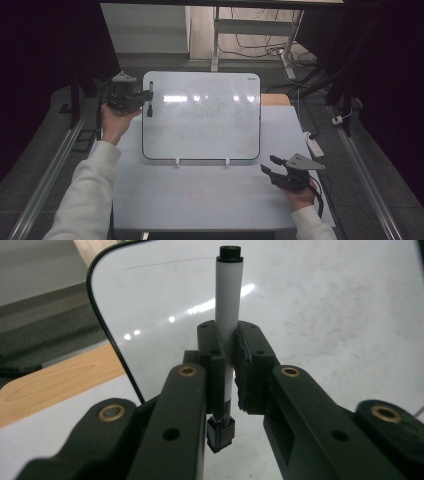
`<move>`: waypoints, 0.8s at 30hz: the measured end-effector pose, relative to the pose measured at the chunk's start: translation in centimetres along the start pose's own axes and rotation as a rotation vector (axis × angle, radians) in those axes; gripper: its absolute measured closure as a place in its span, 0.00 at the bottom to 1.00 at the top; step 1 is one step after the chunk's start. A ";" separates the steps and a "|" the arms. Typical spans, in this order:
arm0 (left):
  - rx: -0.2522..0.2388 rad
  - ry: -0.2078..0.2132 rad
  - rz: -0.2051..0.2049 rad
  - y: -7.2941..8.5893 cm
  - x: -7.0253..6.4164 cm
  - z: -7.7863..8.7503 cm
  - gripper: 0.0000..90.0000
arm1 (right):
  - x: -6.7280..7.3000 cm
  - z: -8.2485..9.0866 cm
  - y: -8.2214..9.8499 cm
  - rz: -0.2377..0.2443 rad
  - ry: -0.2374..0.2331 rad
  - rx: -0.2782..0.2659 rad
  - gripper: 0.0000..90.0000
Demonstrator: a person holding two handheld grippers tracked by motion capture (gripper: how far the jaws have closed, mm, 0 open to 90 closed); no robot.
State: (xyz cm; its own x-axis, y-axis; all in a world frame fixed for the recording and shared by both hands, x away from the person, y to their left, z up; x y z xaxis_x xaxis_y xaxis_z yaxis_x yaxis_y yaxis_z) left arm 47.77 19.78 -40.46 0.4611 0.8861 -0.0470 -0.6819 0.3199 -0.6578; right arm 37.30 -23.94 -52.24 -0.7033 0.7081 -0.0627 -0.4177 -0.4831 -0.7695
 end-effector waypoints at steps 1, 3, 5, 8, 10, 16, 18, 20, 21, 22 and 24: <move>0.009 -0.006 0.004 -0.1 0.3 -0.3 0.91 | 0.0 0.0 0.0 -0.001 -0.001 0.002 0.53; 0.022 -0.018 0.009 -0.5 0.7 -0.9 0.91 | -0.1 -0.1 0.1 -0.001 -0.001 0.003 0.53; 0.027 -0.025 0.014 -0.9 1.0 -1.5 0.91 | 0.0 -0.2 0.1 -0.002 -0.003 0.006 0.53; 0.034 -0.042 0.009 -1.5 1.3 -2.3 0.91 | 0.0 -0.3 0.2 0.000 -0.004 0.011 0.53; 0.030 -0.059 0.005 -1.9 1.5 -2.8 0.91 | 0.1 -0.4 0.2 0.003 -0.003 0.015 0.53; 0.026 -0.079 -0.002 -2.6 1.8 -4.2 0.91 | 0.1 -0.5 0.3 0.012 0.000 0.021 0.52; 0.020 -0.091 -0.008 -2.7 1.7 -4.5 0.90 | 0.1 -0.5 0.3 0.013 -0.001 0.020 0.52; 0.018 -0.099 -0.015 -2.8 1.6 -4.7 0.90 | 0.1 -0.6 0.3 0.014 -0.001 0.021 0.52; 0.019 -0.104 -0.021 -2.8 1.5 -4.8 0.90 | 0.1 -0.6 0.3 0.015 -0.002 0.022 0.52; 0.020 -0.112 -0.025 -2.8 1.5 -4.9 0.90 | 0.1 -0.6 0.3 0.016 -0.002 0.022 0.52; 0.022 -0.121 -0.034 -2.8 1.4 -5.0 0.90 | 0.1 -0.6 0.4 0.017 -0.003 0.023 0.52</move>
Point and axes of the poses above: each handheld gripper's, and its own axes: z roughly backward along the jaws, y roughly out of its underside, x roughly to its left, the point moved 8 cm from there along -z, roughly forward along the jaws, and after that the axes turned 14 degrees about x, right-handed, at the moved point
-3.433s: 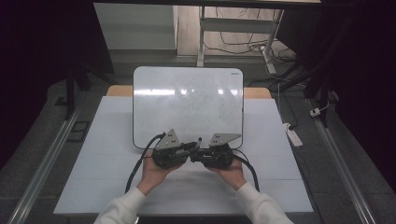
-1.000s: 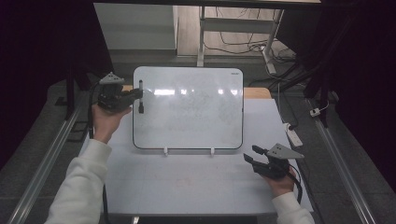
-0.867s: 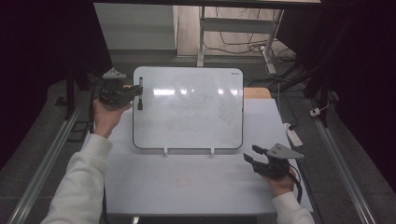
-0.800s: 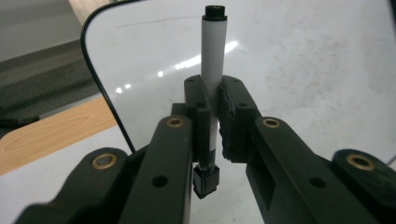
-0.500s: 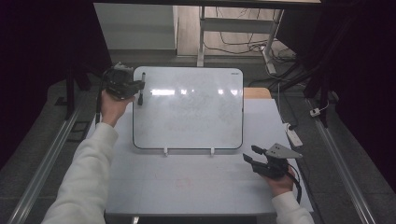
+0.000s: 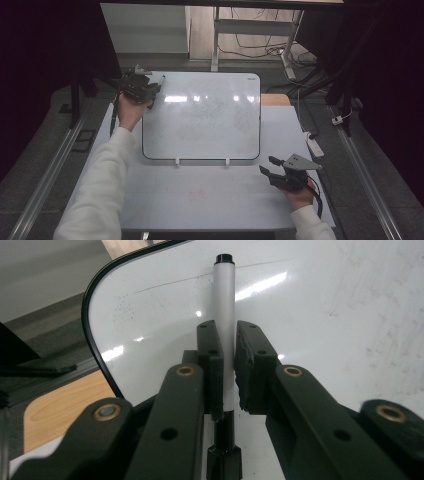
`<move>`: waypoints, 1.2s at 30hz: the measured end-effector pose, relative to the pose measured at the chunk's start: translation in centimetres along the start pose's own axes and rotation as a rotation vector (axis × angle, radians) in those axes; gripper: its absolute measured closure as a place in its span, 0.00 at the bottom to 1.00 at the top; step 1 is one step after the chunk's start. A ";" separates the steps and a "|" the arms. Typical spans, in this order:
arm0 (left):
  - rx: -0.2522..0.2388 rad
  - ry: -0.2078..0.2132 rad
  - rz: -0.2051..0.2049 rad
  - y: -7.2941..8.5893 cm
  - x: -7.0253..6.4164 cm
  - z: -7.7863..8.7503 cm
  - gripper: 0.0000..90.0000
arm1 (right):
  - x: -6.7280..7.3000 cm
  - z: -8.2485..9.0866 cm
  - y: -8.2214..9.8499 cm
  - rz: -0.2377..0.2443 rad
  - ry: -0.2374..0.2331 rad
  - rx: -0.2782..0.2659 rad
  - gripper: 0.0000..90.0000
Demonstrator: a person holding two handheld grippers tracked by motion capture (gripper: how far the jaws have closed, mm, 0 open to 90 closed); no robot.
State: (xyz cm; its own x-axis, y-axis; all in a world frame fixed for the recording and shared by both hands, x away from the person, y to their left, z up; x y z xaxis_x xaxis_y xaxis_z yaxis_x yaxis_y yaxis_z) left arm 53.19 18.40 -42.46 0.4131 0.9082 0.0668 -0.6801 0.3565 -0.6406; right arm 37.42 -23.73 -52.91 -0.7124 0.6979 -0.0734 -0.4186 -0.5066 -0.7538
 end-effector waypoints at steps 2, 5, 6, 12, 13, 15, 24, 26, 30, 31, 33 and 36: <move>-0.001 -0.009 -0.007 0.0 -0.1 -0.1 0.90 | 0.0 0.0 0.0 -0.001 0.001 -0.001 0.52; 0.007 -0.023 -0.019 0.0 -0.3 -0.3 0.87 | 0.0 0.0 0.0 0.000 0.001 -0.001 0.52; 0.009 -0.027 -0.023 0.0 -0.3 -0.3 0.86 | 0.0 0.0 0.0 0.000 0.001 -0.001 0.52; -0.065 -0.042 -0.039 0.0 -0.5 1.8 0.63 | -0.1 0.2 0.0 -0.002 0.005 -0.004 0.52; -0.077 -0.037 -0.041 0.1 -0.6 2.2 0.59 | -0.2 0.2 0.0 -0.004 0.006 -0.005 0.51; -0.102 -0.011 -0.054 1.0 -1.0 3.4 0.56 | -0.3 0.3 0.0 -0.005 0.005 -0.007 0.51; -0.114 0.103 -0.049 9.0 -3.7 5.6 0.45 | -0.8 -0.2 0.8 -0.017 -0.042 0.036 0.48; -0.106 0.117 -0.057 10.8 -4.4 5.9 0.44 | -0.8 -0.4 0.9 -0.011 -0.051 0.051 0.47; -0.106 0.165 -0.051 14.0 -5.6 6.5 0.41 | -0.7 -0.6 1.1 0.000 -0.057 0.073 0.46; -0.108 0.176 -0.045 14.7 -5.9 6.6 0.40 | -0.8 -0.6 1.2 0.001 -0.057 0.076 0.46; -0.104 0.183 -0.046 16.1 -6.5 6.7 0.39 | -0.9 -0.6 1.3 -0.001 -0.057 0.081 0.46; -0.092 0.200 -0.052 17.9 -7.4 6.8 0.38 | -1.1 -0.6 1.3 -0.006 -0.055 0.080 0.46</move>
Point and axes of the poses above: each handheld gripper's, and its own axes: z roughly backward along the jaws, y roughly out of its underside, x roughly to its left, the point moved 8 cm from there along -z, roughly forward along the jaws, and after that the axes turned 14 degrees about x, right-handed, at the moved point
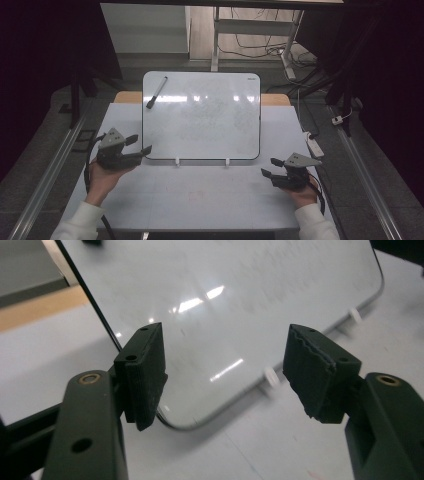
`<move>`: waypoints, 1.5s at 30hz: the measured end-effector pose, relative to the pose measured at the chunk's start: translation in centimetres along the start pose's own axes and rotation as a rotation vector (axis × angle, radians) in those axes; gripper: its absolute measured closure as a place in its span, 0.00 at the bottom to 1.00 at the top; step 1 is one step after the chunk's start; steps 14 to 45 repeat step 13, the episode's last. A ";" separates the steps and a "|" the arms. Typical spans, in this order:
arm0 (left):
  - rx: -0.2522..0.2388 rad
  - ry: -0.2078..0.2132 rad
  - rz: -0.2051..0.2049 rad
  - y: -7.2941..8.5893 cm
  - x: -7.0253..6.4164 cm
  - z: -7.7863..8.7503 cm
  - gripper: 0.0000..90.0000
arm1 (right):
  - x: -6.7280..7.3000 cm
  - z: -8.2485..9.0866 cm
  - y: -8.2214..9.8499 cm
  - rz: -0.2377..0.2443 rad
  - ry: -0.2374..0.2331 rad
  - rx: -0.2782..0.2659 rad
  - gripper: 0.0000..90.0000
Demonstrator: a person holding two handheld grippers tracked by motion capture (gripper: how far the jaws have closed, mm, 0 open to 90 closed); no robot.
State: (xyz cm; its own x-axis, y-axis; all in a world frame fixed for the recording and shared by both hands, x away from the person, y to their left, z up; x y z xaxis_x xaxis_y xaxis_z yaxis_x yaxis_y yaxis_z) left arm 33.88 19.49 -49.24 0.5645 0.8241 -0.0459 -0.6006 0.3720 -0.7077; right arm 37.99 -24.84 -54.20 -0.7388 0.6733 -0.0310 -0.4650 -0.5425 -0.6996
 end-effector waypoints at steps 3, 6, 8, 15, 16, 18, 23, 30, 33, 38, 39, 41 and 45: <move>0.019 0.021 -0.007 1.6 -0.8 -0.2 0.37 | 0.0 0.2 -0.1 0.002 0.002 -0.009 0.45; 0.039 0.036 0.001 2.9 -1.2 -0.4 0.36 | 0.1 0.4 -0.3 0.013 0.005 -0.026 0.45; 0.050 0.043 0.007 3.5 -1.2 -0.5 0.36 | 0.1 0.5 -0.4 0.025 0.012 -0.038 0.45; 0.060 0.062 0.029 4.2 -1.2 -0.7 0.35 | 0.3 0.7 -0.7 0.041 0.019 -0.053 0.45; 0.060 0.062 0.029 4.2 -1.2 -0.7 0.35 | 0.3 0.7 -0.7 0.041 0.019 -0.053 0.45; 0.060 0.062 0.029 4.2 -1.2 -0.7 0.35 | 0.3 0.7 -0.7 0.041 0.019 -0.053 0.45; 0.060 0.062 0.029 4.2 -1.2 -0.7 0.35 | 0.3 0.7 -0.7 0.041 0.019 -0.053 0.45; 0.060 0.062 0.029 4.2 -1.2 -0.7 0.35 | 0.3 0.7 -0.7 0.041 0.019 -0.053 0.45; 0.060 0.062 0.029 4.2 -1.2 -0.7 0.35 | 0.3 0.7 -0.7 0.041 0.019 -0.053 0.45; 0.060 0.062 0.029 4.2 -1.2 -0.7 0.35 | 0.3 0.7 -0.7 0.041 0.019 -0.053 0.45; 0.060 0.062 0.029 4.2 -1.2 -0.7 0.35 | 0.3 0.7 -0.7 0.041 0.019 -0.053 0.45; 0.060 0.062 0.029 4.2 -1.2 -0.7 0.35 | 0.3 0.7 -0.7 0.041 0.019 -0.053 0.45; 0.060 0.062 0.029 4.2 -1.2 -0.7 0.35 | 0.3 0.7 -0.7 0.041 0.019 -0.053 0.45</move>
Point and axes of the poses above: each handheld gripper's, and its own axes: z roughly backward along the jaws, y roughly out of its underside, x roughly to its left, the point moved 8 cm from there along -z, roughly forward along the jaws, and after that the axes turned 14 degrees about x, right-handed, at the moved point
